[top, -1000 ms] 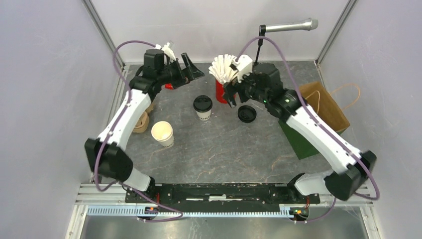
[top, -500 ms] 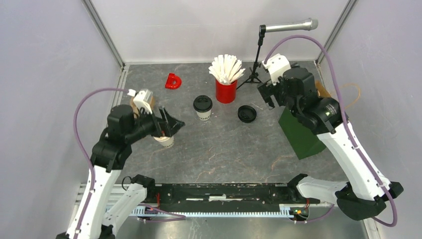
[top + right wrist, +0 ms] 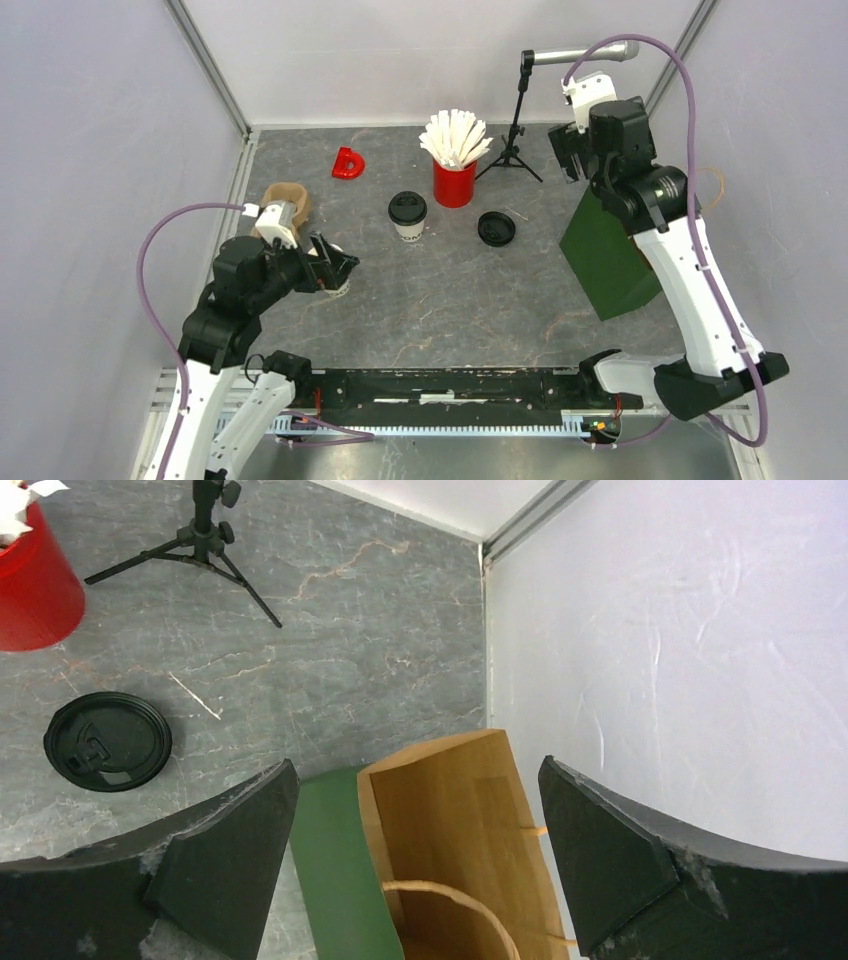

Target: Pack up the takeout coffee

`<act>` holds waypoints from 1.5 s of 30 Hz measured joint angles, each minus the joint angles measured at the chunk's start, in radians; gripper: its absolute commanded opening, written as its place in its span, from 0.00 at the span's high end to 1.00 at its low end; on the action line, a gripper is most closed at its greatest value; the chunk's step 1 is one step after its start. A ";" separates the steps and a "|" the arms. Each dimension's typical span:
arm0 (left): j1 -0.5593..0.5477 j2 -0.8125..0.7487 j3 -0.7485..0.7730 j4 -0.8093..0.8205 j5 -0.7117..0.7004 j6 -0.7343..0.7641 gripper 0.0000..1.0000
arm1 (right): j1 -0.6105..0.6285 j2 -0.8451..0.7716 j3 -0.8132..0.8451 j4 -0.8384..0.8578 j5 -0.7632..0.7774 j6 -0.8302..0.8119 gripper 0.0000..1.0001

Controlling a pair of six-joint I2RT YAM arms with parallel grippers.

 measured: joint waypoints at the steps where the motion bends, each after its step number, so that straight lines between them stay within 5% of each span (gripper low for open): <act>1: 0.000 -0.011 0.000 0.004 -0.003 -0.012 0.00 | -0.018 0.011 -0.003 0.003 -0.009 0.010 0.02; 10: 0.000 -0.032 0.042 -0.153 0.024 -0.200 0.00 | -0.285 0.060 -0.061 -0.054 -0.113 0.107 0.02; 20: 0.000 -0.003 0.114 -0.398 0.130 -0.217 0.00 | -0.278 -0.009 -0.106 -0.094 -0.396 0.137 0.02; 31: 0.000 0.100 0.212 -0.481 0.159 -0.126 0.00 | -0.278 -0.005 -0.146 -0.195 -0.480 0.125 0.11; 39: -0.026 0.146 0.255 -0.494 0.161 -0.096 0.00 | -0.278 -0.005 -0.156 -0.241 -0.577 0.100 0.33; 45: -0.038 0.157 0.279 -0.494 0.158 -0.085 0.00 | -0.278 -0.005 -0.158 -0.256 -0.622 0.089 0.66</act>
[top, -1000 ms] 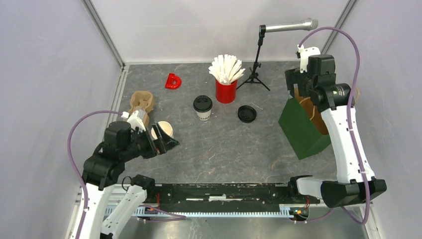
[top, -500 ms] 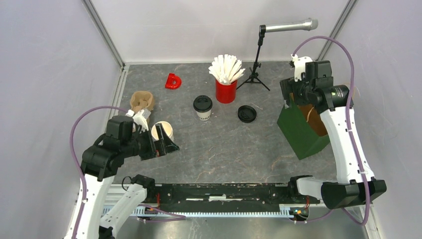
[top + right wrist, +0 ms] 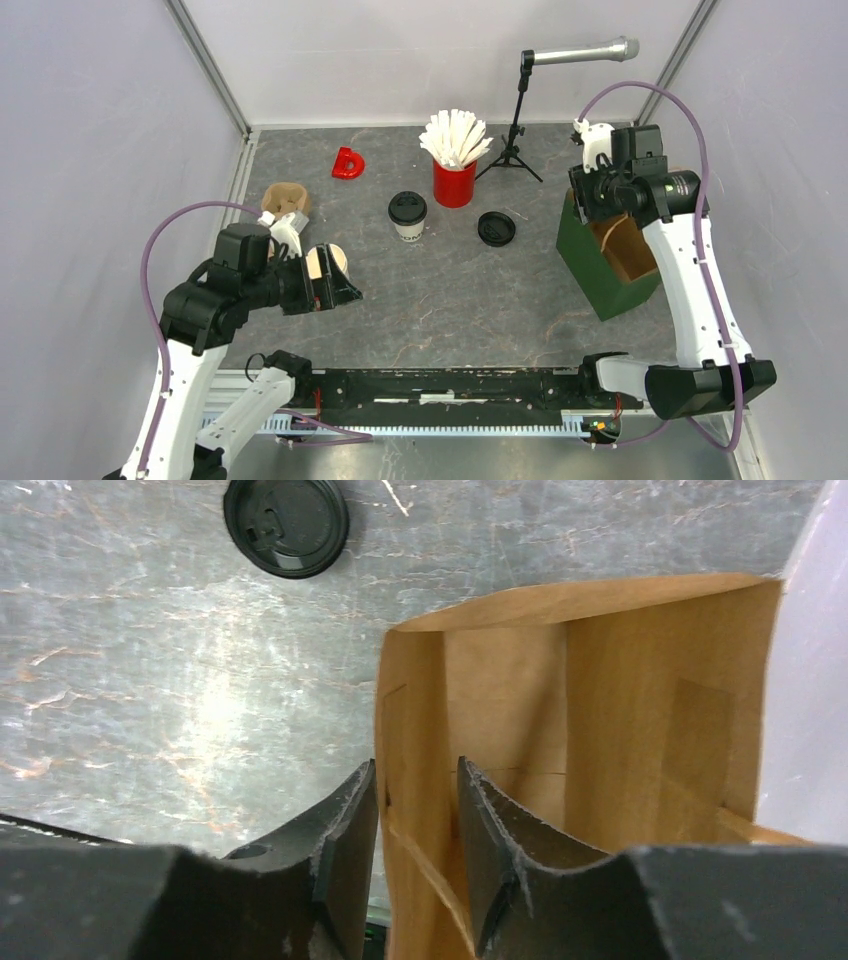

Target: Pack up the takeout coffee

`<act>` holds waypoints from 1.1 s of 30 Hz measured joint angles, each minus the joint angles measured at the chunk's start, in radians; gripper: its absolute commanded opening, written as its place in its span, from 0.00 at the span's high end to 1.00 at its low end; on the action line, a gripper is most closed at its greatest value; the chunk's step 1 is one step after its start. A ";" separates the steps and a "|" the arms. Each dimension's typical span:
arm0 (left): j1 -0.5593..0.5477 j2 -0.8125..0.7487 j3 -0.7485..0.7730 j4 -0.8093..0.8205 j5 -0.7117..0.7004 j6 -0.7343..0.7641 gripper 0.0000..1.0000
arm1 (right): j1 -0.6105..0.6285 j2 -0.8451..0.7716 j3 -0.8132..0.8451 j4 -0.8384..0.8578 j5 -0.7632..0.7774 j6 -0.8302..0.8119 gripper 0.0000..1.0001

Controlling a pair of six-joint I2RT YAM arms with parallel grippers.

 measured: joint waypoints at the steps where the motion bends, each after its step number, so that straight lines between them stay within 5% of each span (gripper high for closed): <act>1: -0.001 0.000 0.000 0.000 0.000 0.000 0.00 | 0.000 0.001 0.003 -0.008 -0.008 0.002 0.72; 8: -0.001 -0.002 0.000 0.000 0.000 0.000 0.00 | 0.000 0.019 0.128 -0.084 -0.045 0.028 0.98; 14: -0.002 -0.002 0.000 0.000 0.000 0.000 0.00 | 0.000 -0.026 0.134 -0.119 -0.106 0.088 0.99; 23: -0.011 -0.002 0.000 0.001 0.001 0.000 0.00 | 0.000 -0.027 0.286 -0.155 -0.090 0.155 0.12; 27: -0.012 -0.002 0.000 0.001 0.004 0.000 0.00 | 0.000 -0.009 0.404 -0.098 -0.005 0.158 0.02; 33: -0.013 -0.005 0.001 0.000 0.004 0.000 0.00 | 0.000 -0.019 0.384 -0.089 0.173 0.135 0.02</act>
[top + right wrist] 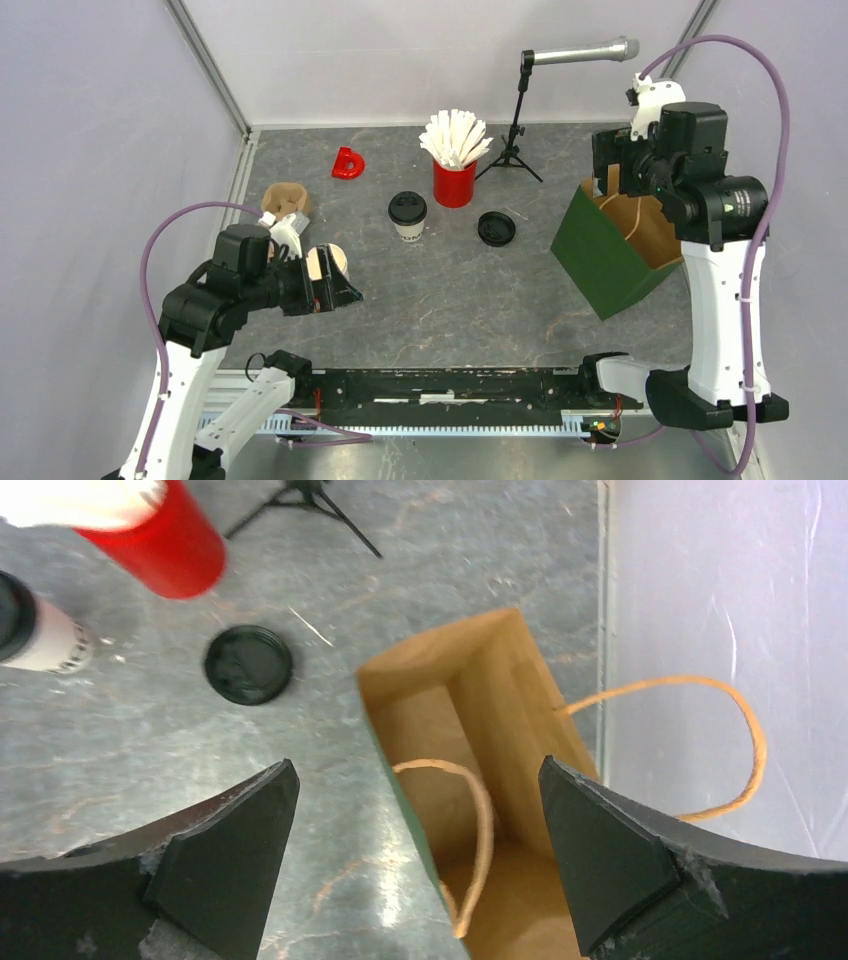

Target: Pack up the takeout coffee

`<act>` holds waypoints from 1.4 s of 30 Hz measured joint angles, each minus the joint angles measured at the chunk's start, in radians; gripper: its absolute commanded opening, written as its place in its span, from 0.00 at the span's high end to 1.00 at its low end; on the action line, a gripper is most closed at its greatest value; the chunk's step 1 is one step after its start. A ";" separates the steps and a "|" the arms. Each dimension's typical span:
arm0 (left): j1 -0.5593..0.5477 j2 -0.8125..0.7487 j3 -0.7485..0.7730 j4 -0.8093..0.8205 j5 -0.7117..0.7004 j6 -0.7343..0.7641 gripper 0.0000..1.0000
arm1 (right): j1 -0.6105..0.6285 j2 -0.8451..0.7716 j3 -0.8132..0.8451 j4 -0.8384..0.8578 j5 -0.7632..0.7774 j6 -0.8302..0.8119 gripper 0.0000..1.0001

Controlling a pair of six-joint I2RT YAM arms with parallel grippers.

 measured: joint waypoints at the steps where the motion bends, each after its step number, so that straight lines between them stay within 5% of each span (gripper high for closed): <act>1: -0.001 -0.001 0.000 0.000 0.000 0.000 0.00 | 0.000 -0.002 -0.020 0.000 0.023 -0.010 0.02; 12: -0.010 -0.003 0.000 0.000 0.000 0.000 0.00 | 0.000 0.000 -0.275 -0.005 -0.020 -0.093 0.04; 18: -0.013 -0.002 0.000 0.002 0.000 0.000 0.00 | 0.000 -0.003 -0.381 0.045 -0.042 -0.156 0.31; 24: -0.013 -0.002 0.000 0.001 -0.001 0.000 0.00 | 0.000 -0.006 -0.447 0.093 -0.095 -0.197 0.69; 31: -0.013 -0.002 0.000 0.001 -0.001 0.000 0.00 | 0.000 -0.022 -0.420 0.074 -0.107 -0.208 0.96; 42: -0.013 0.002 0.000 0.001 0.000 0.000 0.00 | 0.000 -0.013 -0.141 -0.037 -0.121 -0.169 0.98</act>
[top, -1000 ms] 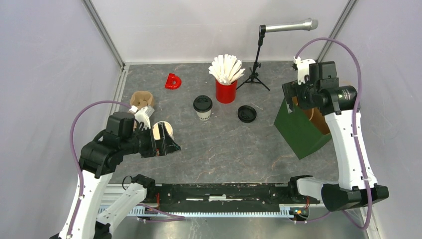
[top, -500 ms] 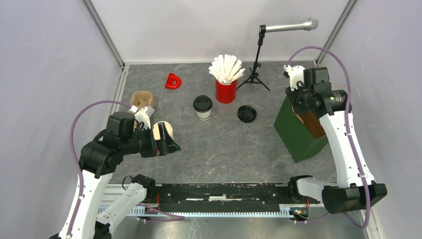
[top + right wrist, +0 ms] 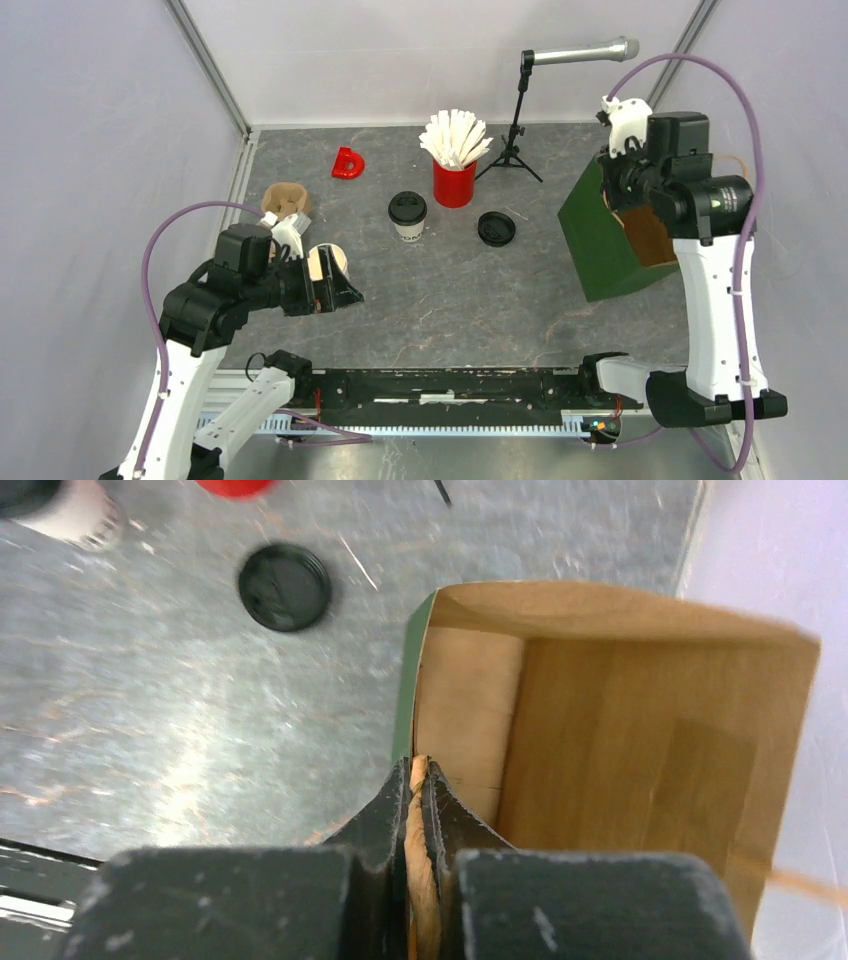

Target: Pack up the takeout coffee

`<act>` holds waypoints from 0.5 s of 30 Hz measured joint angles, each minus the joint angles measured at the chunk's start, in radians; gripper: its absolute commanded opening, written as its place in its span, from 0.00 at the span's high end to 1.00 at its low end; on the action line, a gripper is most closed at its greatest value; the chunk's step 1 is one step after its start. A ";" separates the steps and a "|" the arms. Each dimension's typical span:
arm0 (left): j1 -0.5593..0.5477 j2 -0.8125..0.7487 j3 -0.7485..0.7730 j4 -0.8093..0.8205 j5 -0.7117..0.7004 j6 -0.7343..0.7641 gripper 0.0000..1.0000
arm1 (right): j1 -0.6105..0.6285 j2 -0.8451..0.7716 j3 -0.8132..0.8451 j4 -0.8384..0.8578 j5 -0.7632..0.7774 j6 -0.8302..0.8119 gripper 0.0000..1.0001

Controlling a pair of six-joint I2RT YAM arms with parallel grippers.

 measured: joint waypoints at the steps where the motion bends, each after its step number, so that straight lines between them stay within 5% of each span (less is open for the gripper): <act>1: 0.000 0.000 0.000 0.000 0.000 0.000 0.00 | 0.000 0.002 0.029 -0.003 -0.025 0.006 0.98; 7: 0.000 0.000 0.000 -0.001 0.000 0.000 0.00 | 0.098 -0.011 0.068 0.047 -0.207 0.071 0.98; 15: 0.000 0.021 0.014 -0.011 -0.011 0.000 0.00 | 0.585 0.023 -0.045 0.161 -0.203 0.209 0.96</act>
